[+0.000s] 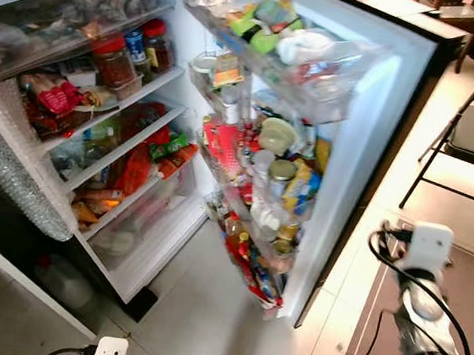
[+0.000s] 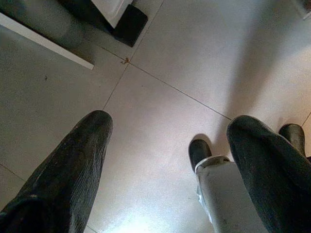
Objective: Restocking fridge
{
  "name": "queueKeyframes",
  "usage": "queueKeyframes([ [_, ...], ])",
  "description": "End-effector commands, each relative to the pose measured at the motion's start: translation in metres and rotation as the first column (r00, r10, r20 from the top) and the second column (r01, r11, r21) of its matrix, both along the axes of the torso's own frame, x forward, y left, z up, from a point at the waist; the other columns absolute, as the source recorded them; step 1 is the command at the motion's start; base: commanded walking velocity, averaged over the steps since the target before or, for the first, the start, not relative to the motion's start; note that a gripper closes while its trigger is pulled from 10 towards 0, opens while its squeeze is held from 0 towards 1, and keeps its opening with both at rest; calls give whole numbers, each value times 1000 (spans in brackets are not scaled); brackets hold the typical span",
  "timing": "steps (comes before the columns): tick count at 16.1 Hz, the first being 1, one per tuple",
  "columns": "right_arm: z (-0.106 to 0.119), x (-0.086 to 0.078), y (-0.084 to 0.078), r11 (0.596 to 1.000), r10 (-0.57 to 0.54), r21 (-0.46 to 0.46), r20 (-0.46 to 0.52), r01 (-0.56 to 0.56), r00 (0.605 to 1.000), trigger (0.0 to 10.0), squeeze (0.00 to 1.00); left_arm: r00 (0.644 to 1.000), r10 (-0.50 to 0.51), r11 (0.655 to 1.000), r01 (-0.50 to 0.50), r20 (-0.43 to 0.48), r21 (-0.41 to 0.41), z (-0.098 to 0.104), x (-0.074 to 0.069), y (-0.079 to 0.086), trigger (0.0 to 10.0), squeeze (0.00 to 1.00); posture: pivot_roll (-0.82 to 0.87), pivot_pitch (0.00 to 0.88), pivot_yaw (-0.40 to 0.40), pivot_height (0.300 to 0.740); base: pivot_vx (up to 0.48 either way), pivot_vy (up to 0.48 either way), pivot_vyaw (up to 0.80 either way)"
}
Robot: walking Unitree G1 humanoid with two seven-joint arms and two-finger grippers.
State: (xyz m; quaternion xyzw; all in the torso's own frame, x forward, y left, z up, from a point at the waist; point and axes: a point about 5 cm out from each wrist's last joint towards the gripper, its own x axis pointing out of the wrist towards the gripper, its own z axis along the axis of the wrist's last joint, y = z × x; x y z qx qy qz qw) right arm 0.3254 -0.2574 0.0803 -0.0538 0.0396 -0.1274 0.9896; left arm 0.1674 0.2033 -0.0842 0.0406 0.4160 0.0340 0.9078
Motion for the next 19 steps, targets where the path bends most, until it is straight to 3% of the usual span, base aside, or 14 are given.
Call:
queueKeyframes([
  [1,13,10,11,998,56,-6,44,-56,997,10000,0,999,-14,1000,15,-31,12,-3,-6,2,10000,0,-143,30,65,740,0,0,0],
  [4,37,22,34,984,177,-2,131,-178,975,10000,0,999,-14,1000,15,-31,10,-3,-6,2,10000,0,-147,33,65,740,0,0,0],
  [8,74,25,73,887,450,-1,223,-461,865,10000,0,999,-16,1000,16,-31,3,-3,-6,0,10000,0,-152,36,60,740,0,0,0],
  [11,106,16,101,769,626,-59,267,-636,732,10000,0,999,-16,1000,16,-34,0,-3,-6,-1,10000,0,-154,36,59,740,0,0,0],
  [13,125,0,132,607,774,-70,279,-792,569,10000,0,999,-17,1000,17,-37,-4,-4,-6,-2,10000,0,-160,36,55,740,0,0,0],
  [15,131,-14,149,484,857,-101,255,-869,447,10000,0,999,-15,1000,15,-37,-6,-4,-7,-3,10000,0,-158,35,52,740,0,0,0],
  [16,132,-18,152,460,869,-101,256,-882,424,10000,0,999,-14,1000,14,-37,-7,-4,-6,-4,10000,0,-159,36,51,740,0,0,0],
  [17,130,-25,155,397,894,-72,256,-915,367,10000,0,999,-12,1000,12,-36,-6,-4,-6,-4,10000,0,-159,35,48,740,0,0,0],
  [19,128,-32,154,370,907,-51,239,-928,348,10000,0,999,-7,1000,6,-37,-4,-4,-6,-3,10000,0,-157,37,48,740,0,0,0],
])
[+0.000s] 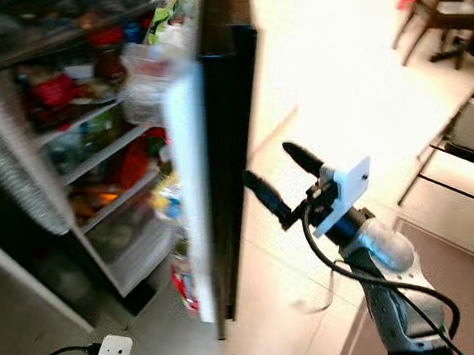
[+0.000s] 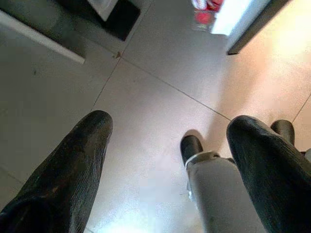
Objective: Restocking fridge
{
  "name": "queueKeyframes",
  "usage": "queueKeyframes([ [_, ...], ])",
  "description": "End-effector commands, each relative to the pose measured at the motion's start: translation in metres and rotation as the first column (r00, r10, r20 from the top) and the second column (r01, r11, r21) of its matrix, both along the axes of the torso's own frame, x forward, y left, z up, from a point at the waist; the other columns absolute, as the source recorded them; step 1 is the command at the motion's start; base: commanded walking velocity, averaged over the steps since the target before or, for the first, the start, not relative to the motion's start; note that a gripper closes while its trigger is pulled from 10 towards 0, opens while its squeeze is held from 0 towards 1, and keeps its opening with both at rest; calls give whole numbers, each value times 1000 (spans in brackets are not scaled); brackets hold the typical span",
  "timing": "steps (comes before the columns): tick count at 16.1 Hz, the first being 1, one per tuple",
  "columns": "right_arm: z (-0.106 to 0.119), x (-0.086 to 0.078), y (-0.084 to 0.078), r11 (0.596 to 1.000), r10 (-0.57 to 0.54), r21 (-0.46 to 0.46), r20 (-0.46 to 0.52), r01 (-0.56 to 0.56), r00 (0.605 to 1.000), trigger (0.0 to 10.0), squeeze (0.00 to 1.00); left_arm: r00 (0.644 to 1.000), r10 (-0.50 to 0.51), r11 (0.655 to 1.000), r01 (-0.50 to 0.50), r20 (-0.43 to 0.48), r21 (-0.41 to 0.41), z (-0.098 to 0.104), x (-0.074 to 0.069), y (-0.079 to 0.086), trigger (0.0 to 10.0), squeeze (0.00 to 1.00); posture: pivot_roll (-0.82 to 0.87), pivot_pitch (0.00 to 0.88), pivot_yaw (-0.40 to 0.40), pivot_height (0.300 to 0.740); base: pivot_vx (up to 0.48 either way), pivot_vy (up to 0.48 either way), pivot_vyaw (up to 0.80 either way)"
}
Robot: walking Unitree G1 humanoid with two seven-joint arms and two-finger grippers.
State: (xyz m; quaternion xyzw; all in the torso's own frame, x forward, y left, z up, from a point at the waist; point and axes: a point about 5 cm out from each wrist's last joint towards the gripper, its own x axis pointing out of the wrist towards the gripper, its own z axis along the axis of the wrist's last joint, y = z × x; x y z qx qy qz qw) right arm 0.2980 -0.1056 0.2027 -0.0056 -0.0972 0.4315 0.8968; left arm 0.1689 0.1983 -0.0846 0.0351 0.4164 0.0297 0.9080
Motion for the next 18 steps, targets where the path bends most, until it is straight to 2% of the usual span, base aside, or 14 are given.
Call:
queueKeyframes([
  [1,6,-8,1,999,48,10,0,-48,999,10000,0,999,-2,1000,2,-38,10,-4,-8,3,10000,0,-160,38,47,740,0,0,0],
  [4,10,-10,-2,996,60,70,-15,-59,998,10000,0,999,-1,1000,1,-41,9,-4,-8,2,10000,0,-162,39,47,740,0,0,0],
  [9,8,-15,-4,994,83,78,-38,-79,996,10000,0,999,1,1000,0,-41,11,-4,-9,3,10000,0,-161,40,47,740,0,0,0],
  [14,0,-7,-16,995,-6,95,-77,14,997,10000,0,999,4,1000,-3,-44,15,-4,-10,4,10000,0,-158,40,46,740,0,0,0],
  [16,-25,11,-46,963,-245,71,-176,261,953,10000,0,999,6,1000,-6,-44,13,-4,-10,4,10000,0,-155,39,44,740,0,0,0],
  [17,-42,18,-61,926,-355,44,-240,376,903,10000,0,999,7,1000,-6,-44,13,-4,-10,4,10000,0,-155,39,44,740,0,0,0],
  [18,-69,21,-79,873,-466,-17,-318,487,826,10000,0,999,7,1000,-6,-44,13,-5,-10,4,10000,0,-158,38,42,740,0,0,0],
])
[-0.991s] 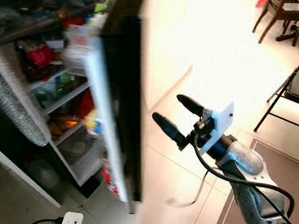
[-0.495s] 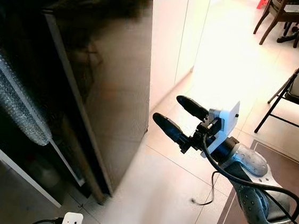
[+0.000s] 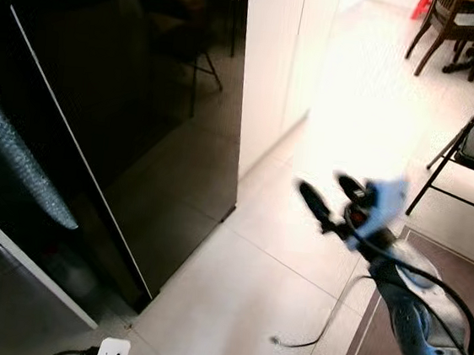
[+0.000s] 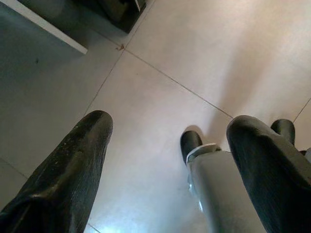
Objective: Restocking fridge
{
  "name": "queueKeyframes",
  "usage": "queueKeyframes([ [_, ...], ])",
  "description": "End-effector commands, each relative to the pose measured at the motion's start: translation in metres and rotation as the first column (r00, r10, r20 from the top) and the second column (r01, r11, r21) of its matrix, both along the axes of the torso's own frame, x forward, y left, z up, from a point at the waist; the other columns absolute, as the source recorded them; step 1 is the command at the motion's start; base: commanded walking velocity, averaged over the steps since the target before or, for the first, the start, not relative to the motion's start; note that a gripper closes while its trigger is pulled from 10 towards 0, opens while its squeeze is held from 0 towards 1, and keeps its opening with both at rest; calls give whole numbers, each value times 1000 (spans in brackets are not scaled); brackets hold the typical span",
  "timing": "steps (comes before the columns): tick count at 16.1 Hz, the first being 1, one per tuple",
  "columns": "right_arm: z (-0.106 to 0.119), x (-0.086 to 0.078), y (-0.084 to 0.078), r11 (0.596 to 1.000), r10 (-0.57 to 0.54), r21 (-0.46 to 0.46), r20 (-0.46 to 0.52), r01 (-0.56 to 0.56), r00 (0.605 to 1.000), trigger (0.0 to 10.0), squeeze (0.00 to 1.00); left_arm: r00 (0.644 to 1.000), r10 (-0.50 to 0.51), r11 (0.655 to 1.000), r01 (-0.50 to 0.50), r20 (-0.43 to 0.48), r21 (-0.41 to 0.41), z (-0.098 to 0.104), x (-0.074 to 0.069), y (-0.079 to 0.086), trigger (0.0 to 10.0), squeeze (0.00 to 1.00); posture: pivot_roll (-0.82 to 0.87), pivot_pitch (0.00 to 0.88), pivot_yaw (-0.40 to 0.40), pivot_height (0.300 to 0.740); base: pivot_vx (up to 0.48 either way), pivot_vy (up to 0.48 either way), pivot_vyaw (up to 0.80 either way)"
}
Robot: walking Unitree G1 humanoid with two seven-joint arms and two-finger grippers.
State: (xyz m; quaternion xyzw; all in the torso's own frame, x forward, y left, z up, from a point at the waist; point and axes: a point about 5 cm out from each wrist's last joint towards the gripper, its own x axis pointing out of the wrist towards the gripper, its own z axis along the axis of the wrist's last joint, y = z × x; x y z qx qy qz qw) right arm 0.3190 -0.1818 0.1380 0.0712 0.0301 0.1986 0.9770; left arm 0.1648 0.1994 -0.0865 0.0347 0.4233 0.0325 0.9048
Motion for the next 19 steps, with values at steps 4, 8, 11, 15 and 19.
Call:
queueKeyframes([
  [4,-99,-20,-36,961,-275,-132,-348,244,896,10000,0,1000,6,1000,-6,-27,9,-3,-5,2,10000,0,-150,34,39,740,0,0,0],
  [8,-180,-80,-25,947,-309,-269,-626,174,716,10000,0,1000,5,1000,-5,-17,11,-1,-3,2,10000,0,-150,24,42,740,0,0,0],
  [11,-214,-126,-16,927,-357,-352,-727,128,586,10000,0,1000,-9,1000,9,-13,-3,-1,-1,0,10000,0,-132,14,42,740,0,0,0],
  [15,-229,-153,-3,934,-315,-356,-767,38,559,10000,0,1000,0,1000,-1,-19,-4,-1,-2,3,10000,0,-115,0,51,740,0,0,800],
  [19,-232,-161,-12,928,-337,-369,-768,54,544,10000,0,1000,10,1000,-10,-22,-9,-1,-3,6,10000,0,-91,0,54,740,0,0,800],
])
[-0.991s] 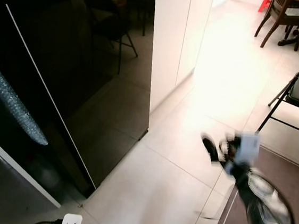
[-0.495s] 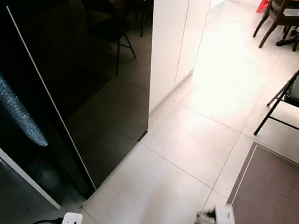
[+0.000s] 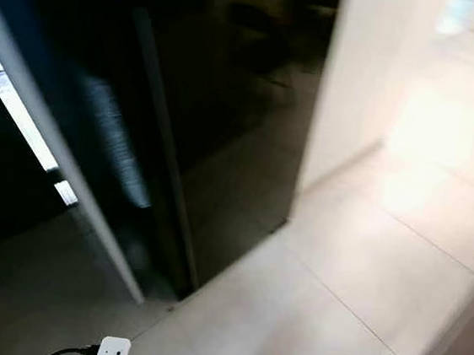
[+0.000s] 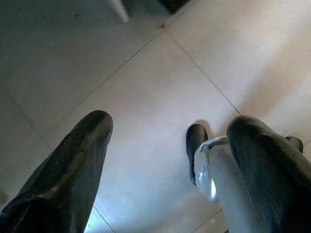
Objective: Restocking fridge
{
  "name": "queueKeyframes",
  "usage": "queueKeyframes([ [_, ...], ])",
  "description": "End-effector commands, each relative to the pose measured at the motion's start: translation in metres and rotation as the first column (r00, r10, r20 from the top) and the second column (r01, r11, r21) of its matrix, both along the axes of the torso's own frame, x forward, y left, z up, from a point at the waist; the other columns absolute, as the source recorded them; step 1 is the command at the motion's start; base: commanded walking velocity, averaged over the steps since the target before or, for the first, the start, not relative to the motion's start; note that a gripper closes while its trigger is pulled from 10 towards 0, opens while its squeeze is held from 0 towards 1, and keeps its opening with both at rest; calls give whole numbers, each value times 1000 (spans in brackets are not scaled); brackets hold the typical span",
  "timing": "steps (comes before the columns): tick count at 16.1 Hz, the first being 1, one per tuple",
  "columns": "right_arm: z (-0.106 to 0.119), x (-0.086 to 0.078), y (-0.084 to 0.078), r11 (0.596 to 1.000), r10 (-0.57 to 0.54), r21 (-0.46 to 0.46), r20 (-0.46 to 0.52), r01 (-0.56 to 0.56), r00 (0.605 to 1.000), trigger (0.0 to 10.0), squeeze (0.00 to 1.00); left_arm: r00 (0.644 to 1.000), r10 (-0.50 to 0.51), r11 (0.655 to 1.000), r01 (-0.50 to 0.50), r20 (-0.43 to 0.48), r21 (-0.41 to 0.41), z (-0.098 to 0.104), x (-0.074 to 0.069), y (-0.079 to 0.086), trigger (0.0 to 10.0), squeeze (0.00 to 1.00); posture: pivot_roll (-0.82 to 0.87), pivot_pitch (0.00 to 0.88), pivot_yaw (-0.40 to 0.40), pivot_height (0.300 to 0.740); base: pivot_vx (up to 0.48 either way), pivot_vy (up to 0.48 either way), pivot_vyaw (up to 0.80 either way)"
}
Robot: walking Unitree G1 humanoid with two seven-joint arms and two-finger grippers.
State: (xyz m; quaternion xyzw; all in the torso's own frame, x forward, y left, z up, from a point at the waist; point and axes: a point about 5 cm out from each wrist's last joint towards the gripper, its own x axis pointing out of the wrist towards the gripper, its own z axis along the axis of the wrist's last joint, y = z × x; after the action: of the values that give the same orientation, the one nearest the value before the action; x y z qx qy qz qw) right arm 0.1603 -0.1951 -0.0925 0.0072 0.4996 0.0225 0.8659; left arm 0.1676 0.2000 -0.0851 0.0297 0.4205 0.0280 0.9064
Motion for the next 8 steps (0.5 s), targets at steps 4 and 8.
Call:
queueKeyframes([
  [4,-1,-2,3,1000,-3,18,5,3,1000,10000,0,1000,25,1000,-25,-1,1,1,-1,9,10000,0,-70,0,60,740,0,0,800],
  [8,-2,2,21,999,34,23,2,-34,999,10000,0,996,75,997,-75,50,10,6,3,17,10000,0,25,0,31,740,0,0,800],
])
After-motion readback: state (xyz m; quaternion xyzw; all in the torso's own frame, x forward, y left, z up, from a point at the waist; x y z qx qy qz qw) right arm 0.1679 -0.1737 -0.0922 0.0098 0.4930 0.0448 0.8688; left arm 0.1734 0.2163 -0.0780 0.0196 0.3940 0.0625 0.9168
